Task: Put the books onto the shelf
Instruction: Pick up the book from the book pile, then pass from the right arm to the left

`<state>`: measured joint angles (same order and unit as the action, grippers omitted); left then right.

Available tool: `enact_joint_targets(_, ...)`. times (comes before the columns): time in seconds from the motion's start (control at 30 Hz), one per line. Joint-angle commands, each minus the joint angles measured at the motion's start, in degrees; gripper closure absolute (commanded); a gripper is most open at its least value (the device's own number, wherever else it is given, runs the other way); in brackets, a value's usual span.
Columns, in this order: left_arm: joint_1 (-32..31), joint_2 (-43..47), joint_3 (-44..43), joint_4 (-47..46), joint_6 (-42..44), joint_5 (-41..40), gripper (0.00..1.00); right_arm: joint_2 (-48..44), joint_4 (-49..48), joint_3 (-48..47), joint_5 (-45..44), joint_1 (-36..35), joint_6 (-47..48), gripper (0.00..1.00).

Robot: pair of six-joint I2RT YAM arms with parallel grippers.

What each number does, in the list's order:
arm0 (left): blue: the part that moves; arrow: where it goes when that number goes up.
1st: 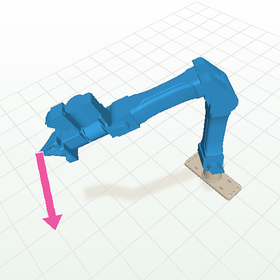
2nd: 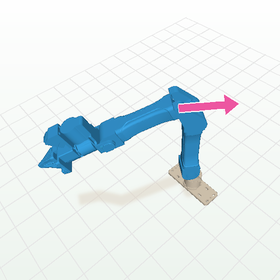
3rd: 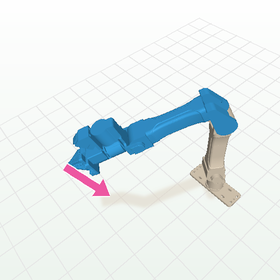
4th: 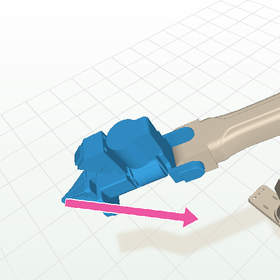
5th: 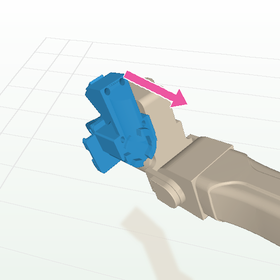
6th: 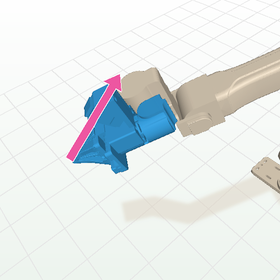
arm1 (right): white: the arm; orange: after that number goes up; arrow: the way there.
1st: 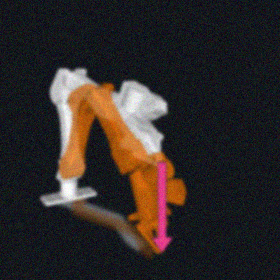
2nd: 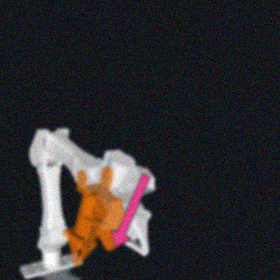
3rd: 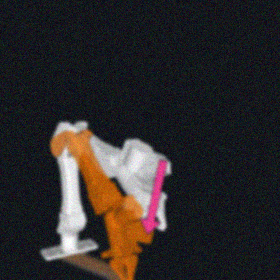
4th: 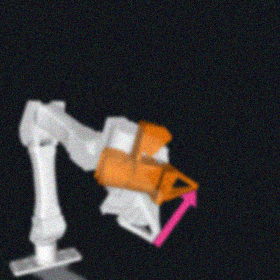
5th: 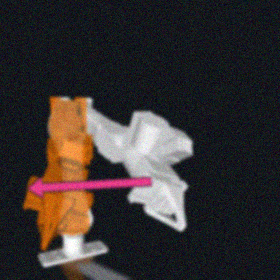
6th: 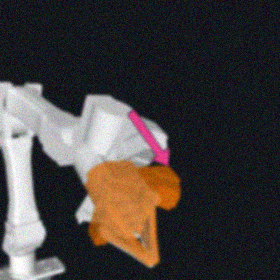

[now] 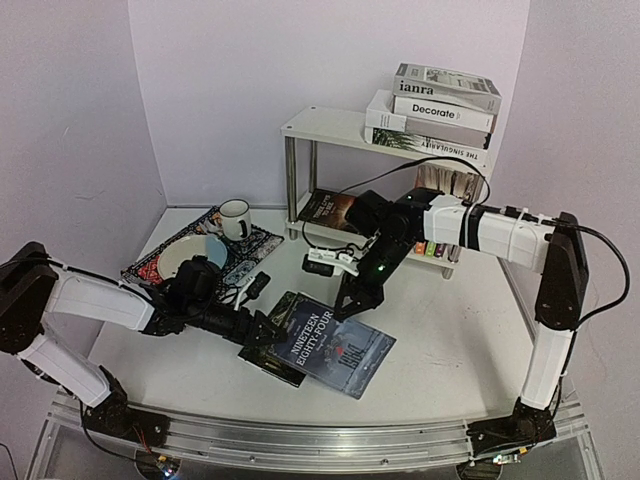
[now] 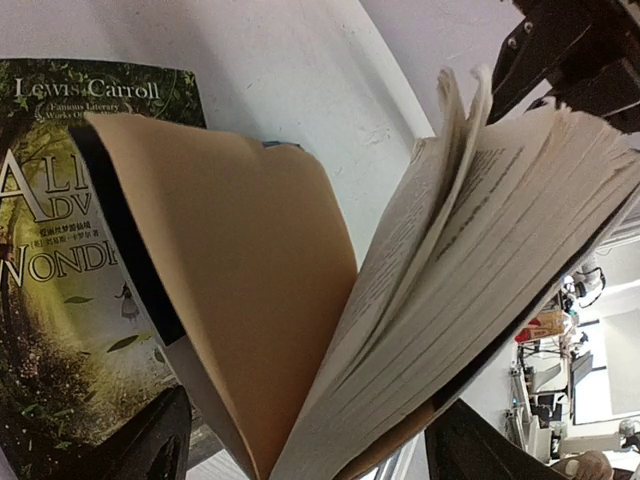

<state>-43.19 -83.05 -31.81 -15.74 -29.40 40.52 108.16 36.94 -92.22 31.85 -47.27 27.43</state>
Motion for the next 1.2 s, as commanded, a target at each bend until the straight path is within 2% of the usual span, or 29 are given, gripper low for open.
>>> enact_joint_targets(0.0, -0.6, -1.1, -2.3, -2.1, 0.3, 1.5, 0.38, -2.3, 0.7, -4.4, 3.0, 0.3, -0.5, 1.0)
enact_joint_targets(0.1, -0.6, -1.1, -2.6, -2.1, -0.5, 0.7, 0.56, -1.6, 0.0, -4.6, 2.3, 0.3, -1.2, 1.0)
enact_joint_targets(0.13, -0.6, -1.0, -2.7, -2.1, -0.8, 0.5, 0.62, -1.4, -0.2, -4.6, 1.9, 0.3, -1.5, 0.96)
enact_joint_targets(0.2, -0.6, -1.0, -2.9, -2.1, -1.4, -0.1, 0.76, -0.9, -0.5, -4.5, 1.2, 0.3, -2.1, 0.79)
enact_joint_targets(0.23, -0.6, -1.1, -3.0, -2.1, -1.9, -0.3, 0.79, -0.6, -0.6, -4.5, 0.6, 0.3, -2.4, 0.7)
enact_joint_targets(0.27, -0.6, -1.3, -3.1, -2.0, -2.4, -0.6, 0.81, -0.3, -0.6, -4.4, -0.1, 0.3, -2.8, 0.63)
enact_joint_targets(0.37, -0.6, -2.0, -3.7, -2.0, -4.0, -1.1, 0.84, 0.2, -1.2, -3.8, -4.6, 0.2, -5.0, 0.58)
enact_joint_targets(0.43, -0.6, -2.3, -4.3, -2.0, -5.5, -1.7, 0.85, -0.6, -2.7, -2.1, -9.0, 0.2, -7.4, 0.5)
enact_joint_targets(0.53, -0.6, -2.6, -5.3, -1.9, -8.3, -2.0, 0.87, -4.7, -9.9, 4.3, -16.3, 0.2, -11.3, 0.33)
enact_joint_targets(0.6, -0.6, -2.8, -5.9, -1.8, -10.4, -2.1, 0.88, -9.2, -15.7, 10.2, -21.8, 0.0, -14.0, 0.26)
enact_joint_targets(0.7, -0.5, -3.3, -6.8, -1.6, -15.2, -2.1, 0.88, -16.3, -23.7, 19.0, -26.2, -2.3, -15.8, 0.23)
enact_joint_targets(0.83, -0.5, -3.9, -8.4, -1.5, -20.8, -1.0, 0.88, -21.6, -30.4, 26.7, -38.8, -10.3, -14.3, 0.22)
enact_joint_targets(0.97, -0.5, -3.0, -9.2, -1.5, -24.0, -1.6, 0.88, -21.2, -33.6, 28.6, -50.1, -17.1, -14.3, 0.22)
enact_joint_targets(1.17, -0.5, -2.3, -10.0, -1.5, -27.6, -1.4, 0.88, -18.5, -39.7, 30.4, -60.8, -24.0, -12.4, 0.22)
